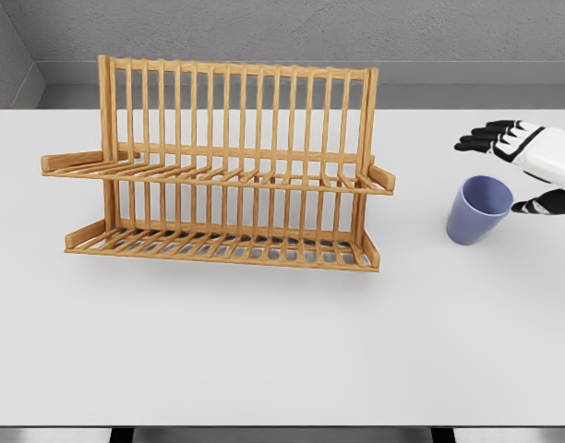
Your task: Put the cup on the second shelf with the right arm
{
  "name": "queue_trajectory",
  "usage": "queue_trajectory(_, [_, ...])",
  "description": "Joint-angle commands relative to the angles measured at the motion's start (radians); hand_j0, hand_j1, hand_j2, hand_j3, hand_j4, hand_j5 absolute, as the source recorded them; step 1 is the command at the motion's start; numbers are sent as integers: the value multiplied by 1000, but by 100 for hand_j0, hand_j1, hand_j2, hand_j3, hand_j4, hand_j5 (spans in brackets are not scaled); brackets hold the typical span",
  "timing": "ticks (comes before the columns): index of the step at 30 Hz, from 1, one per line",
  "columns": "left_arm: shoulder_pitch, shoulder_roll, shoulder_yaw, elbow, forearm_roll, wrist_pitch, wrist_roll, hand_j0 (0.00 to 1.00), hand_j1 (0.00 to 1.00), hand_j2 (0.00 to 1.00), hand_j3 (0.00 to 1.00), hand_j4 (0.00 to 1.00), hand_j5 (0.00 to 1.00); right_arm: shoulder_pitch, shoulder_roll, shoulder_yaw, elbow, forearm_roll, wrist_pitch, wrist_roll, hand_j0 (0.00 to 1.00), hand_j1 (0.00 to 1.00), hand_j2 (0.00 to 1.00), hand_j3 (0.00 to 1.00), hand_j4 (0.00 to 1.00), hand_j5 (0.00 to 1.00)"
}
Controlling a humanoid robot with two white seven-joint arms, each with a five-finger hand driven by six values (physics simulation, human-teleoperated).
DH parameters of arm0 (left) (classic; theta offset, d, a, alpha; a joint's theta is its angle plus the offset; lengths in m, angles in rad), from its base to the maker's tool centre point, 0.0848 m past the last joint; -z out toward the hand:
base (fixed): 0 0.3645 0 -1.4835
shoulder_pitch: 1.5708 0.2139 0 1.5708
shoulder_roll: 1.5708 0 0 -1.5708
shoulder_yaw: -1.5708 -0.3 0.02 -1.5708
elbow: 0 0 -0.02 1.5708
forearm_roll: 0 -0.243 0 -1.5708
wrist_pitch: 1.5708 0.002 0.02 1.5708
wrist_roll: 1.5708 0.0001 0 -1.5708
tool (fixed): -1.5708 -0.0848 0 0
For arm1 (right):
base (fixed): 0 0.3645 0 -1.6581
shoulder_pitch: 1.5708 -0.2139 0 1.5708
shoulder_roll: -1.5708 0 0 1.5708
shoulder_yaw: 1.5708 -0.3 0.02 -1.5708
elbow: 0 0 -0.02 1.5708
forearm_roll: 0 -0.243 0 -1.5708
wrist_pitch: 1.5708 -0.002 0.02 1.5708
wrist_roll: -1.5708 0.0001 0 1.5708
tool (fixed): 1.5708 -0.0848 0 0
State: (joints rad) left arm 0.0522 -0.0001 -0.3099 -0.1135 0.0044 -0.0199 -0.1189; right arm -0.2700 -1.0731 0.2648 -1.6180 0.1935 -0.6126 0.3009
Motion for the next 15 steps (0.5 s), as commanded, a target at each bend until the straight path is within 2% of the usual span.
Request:
queue_trajectory(1, [0,0,0,0,0,0,-1,100,100,100,100,100,100,0,-1,4,3,-6,2,0,100,100,100,100,100,100])
queue_trajectory(5, [0,0,0,0,0,0,-1,100,100,100,100,100,100,6,-18,-7,10,-16,2,-11,100,100,100,100,100,100])
queue_trajectory(8, [-2,0,0,0,0,0,-1,100,100,100,100,100,100,15,-53,-9,50,-9,2,10,100,100,100,100,100,100])
queue_trajectory(10, [0,0,0,0,0,0,-1,100,100,100,100,100,100,8,-51,-59,96,-19,2,236,100,100,100,100,100,100])
queue_trajectory(11, [-2,0,0,0,0,0,1,100,100,100,100,100,100,-2,-48,-71,118,-17,2,310,100,100,100,100,100,100])
queue_trajectory(13, [0,0,0,0,0,0,-1,100,100,100,100,100,100,-2,-48,-104,129,-17,2,310,100,100,100,100,100,100])
queue_trajectory(15, [-2,0,0,0,0,0,-1,100,100,100,100,100,100,-44,-34,-108,125,-17,2,310,100,100,100,100,100,100])
